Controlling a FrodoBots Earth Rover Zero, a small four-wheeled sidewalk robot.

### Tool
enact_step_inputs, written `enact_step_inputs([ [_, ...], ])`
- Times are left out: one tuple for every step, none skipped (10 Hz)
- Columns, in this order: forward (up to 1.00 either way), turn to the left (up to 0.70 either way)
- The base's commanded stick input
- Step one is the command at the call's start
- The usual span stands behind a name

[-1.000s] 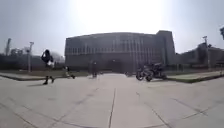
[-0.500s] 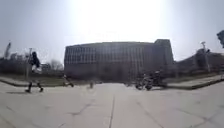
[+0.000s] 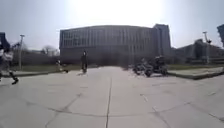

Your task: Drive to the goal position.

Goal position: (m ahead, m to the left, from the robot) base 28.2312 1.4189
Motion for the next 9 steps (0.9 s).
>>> enact_step_inputs([
  [1.00,0.00],
  [1.00,0.00],
  [1.00,0.00],
  [1.00,0.00],
  [1.00,0.00],
  [1.00,0.00],
  [1.00,0.00],
  [1.00,0.00],
  [1.00,0.00],
])
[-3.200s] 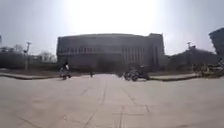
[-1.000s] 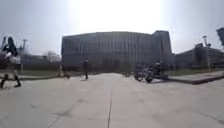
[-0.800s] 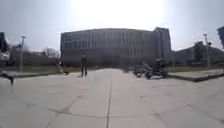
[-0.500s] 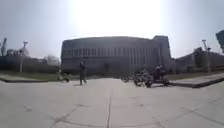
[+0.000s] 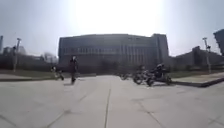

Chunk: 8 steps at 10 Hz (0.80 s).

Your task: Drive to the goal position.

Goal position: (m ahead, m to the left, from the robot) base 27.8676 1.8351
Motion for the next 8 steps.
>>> enact_step_inputs([
  [1.00,0.00],
  [1.00,0.00],
  [1.00,0.00],
  [1.00,0.00],
  [1.00,0.00],
  [1.00,0.00],
  [1.00,0.00],
  [1.00,0.00],
])
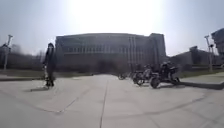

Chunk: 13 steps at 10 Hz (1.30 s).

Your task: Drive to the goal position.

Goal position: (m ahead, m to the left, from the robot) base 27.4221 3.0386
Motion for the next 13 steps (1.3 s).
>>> enact_step_inputs([
  [1.00,0.00],
  [1.00,0.00],
  [1.00,0.31],
  [1.00,0.40],
  [1.00,0.40],
  [1.00,0.40],
  [1.00,0.40],
  [1.00,0.40],
  [1.00,0.40],
  [1.00,0.40],
  [1.00,0.40],
  [1.00,0.40],
  [1.00,0.40],
])
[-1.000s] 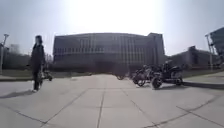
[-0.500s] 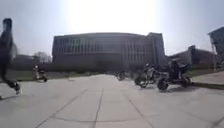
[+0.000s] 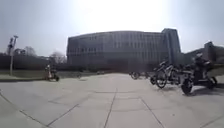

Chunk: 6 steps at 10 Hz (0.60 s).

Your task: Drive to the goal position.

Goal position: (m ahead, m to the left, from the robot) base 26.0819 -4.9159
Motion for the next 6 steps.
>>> enact_step_inputs([
  [1.00,0.20],
  [1.00,0.14],
  [1.00,0.11],
  [1.00,0.08],
  [1.00,0.05],
  [1.00,0.02],
])
